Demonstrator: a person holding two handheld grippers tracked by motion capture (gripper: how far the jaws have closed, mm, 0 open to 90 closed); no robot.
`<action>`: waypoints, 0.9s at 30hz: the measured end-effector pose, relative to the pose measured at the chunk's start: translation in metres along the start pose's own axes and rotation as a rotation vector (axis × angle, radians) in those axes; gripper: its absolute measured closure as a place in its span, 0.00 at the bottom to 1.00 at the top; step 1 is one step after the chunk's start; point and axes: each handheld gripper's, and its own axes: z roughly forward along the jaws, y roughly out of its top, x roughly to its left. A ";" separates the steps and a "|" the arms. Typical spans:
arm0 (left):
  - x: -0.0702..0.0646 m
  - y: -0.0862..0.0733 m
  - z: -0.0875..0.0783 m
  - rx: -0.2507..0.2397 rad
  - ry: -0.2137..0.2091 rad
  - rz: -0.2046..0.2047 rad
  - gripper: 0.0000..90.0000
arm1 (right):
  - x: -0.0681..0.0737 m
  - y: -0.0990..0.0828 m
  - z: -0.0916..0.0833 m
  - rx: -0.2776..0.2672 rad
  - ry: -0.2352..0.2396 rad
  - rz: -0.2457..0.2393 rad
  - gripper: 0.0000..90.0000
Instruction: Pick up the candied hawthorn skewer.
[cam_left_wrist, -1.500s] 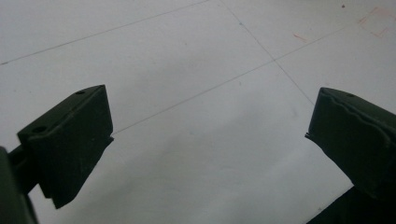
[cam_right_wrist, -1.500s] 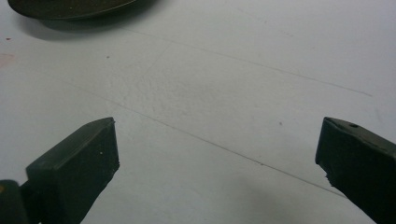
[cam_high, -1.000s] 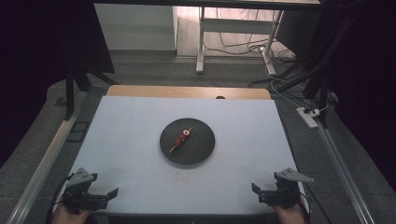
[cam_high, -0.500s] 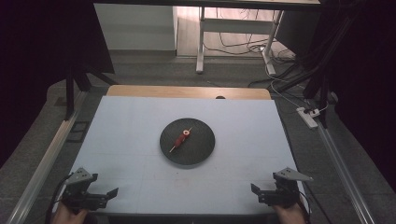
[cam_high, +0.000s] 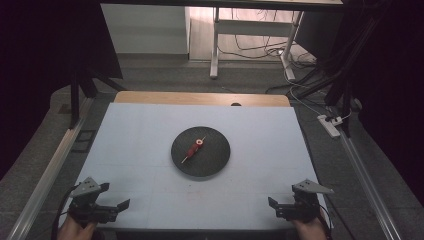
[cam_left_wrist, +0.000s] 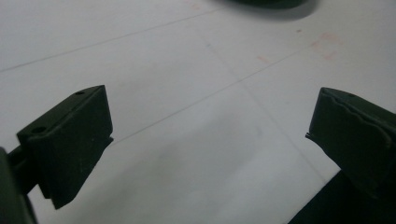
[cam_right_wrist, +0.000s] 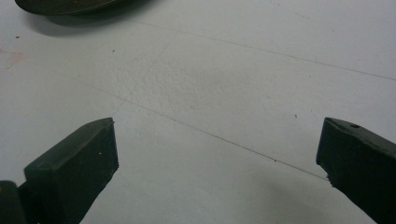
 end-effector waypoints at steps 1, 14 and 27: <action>-0.001 0.002 0.004 -0.003 -0.038 0.007 0.00 | 0.000 0.000 0.000 0.000 0.001 0.000 0.00; -0.009 0.016 0.018 -0.008 -0.037 0.004 0.00 | 0.000 0.000 0.000 0.003 -0.001 -0.001 0.00; -0.015 0.042 0.029 0.000 -0.020 0.088 0.03 | 0.000 0.001 0.001 0.009 0.000 0.000 0.00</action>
